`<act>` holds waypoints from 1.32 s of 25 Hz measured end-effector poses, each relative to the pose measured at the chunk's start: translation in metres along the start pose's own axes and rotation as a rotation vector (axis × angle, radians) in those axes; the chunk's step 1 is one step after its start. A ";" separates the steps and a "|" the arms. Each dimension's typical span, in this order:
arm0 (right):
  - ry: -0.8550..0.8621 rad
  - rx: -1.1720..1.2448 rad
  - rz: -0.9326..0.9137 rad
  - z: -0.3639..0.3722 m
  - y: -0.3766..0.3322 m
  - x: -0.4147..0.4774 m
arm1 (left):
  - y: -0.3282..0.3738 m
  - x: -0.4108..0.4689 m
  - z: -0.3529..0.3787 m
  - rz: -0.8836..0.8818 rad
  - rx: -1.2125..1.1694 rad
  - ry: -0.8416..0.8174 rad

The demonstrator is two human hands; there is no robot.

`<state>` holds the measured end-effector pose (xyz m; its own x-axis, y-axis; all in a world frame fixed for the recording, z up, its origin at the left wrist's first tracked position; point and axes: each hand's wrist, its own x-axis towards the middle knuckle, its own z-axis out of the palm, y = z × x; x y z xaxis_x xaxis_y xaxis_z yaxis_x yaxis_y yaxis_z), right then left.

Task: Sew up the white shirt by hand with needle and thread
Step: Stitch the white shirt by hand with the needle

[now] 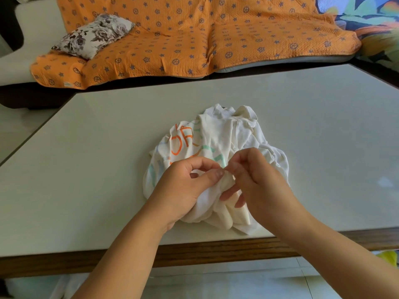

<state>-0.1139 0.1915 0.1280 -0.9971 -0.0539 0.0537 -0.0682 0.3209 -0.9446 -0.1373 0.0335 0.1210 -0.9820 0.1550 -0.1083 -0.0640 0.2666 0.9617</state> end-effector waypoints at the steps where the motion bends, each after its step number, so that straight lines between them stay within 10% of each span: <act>1: 0.043 -0.016 -0.007 -0.002 0.000 0.003 | -0.001 0.001 -0.001 0.003 0.005 0.014; 7: 0.011 0.918 0.311 -0.031 -0.005 0.028 | -0.003 0.001 -0.009 -0.028 -0.307 -0.047; 14: -0.029 1.322 0.445 -0.056 -0.003 0.037 | -0.001 0.000 -0.008 -0.049 -0.336 -0.090; 21: 0.187 1.063 0.270 -0.064 0.012 0.045 | -0.002 0.001 -0.010 -0.062 -0.360 -0.108; 27: 0.516 0.392 0.191 -0.071 0.029 0.052 | -0.002 0.001 -0.013 -0.055 -0.363 -0.112; 33: 0.437 -0.217 0.181 -0.071 0.039 0.051 | -0.002 0.000 -0.015 -0.052 -0.373 -0.130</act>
<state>-0.1696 0.2688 0.1165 -0.9115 0.4055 0.0691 0.1478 0.4796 -0.8649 -0.1402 0.0191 0.1229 -0.9466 0.2760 -0.1668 -0.1965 -0.0833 0.9770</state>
